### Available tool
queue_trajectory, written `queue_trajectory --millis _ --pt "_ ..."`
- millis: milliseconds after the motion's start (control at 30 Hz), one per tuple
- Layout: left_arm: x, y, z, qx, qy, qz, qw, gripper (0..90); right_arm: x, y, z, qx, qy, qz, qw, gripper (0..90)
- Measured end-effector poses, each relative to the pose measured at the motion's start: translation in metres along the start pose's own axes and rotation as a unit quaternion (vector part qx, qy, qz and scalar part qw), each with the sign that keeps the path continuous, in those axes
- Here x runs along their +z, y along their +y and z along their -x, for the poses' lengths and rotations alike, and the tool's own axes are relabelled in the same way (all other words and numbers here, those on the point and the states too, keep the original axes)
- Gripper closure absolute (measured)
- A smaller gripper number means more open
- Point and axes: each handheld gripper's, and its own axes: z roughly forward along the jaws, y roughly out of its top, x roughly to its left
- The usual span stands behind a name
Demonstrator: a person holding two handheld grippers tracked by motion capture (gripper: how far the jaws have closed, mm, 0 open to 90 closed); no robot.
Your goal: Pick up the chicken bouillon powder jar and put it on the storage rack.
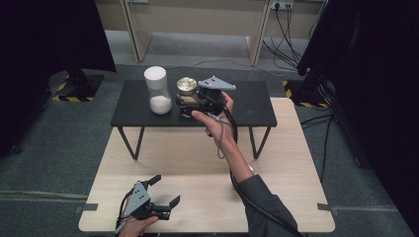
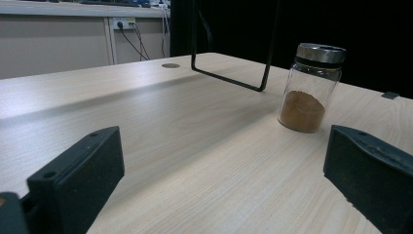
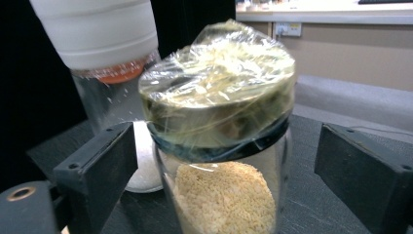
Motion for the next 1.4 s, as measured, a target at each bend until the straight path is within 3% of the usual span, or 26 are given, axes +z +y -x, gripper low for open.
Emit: queue_trajectory --millis 167,967,1400 --pt "0.000 0.000 0.000 0.000 0.000 0.000 1.0000 0.6 -0.006 0.000 -0.001 0.003 -0.008 0.004 1.0000 3.3" --pt "0.000 -0.001 0.000 0.000 0.002 -0.001 1.0000 0.6 -0.055 -0.015 -0.004 -0.001 0.030 0.043 0.9986 1.2" --pt "0.001 -0.001 -0.001 0.000 0.003 -0.002 1.0000 0.6 -0.082 -0.032 -0.002 -0.005 0.045 0.056 0.9974 1.2"
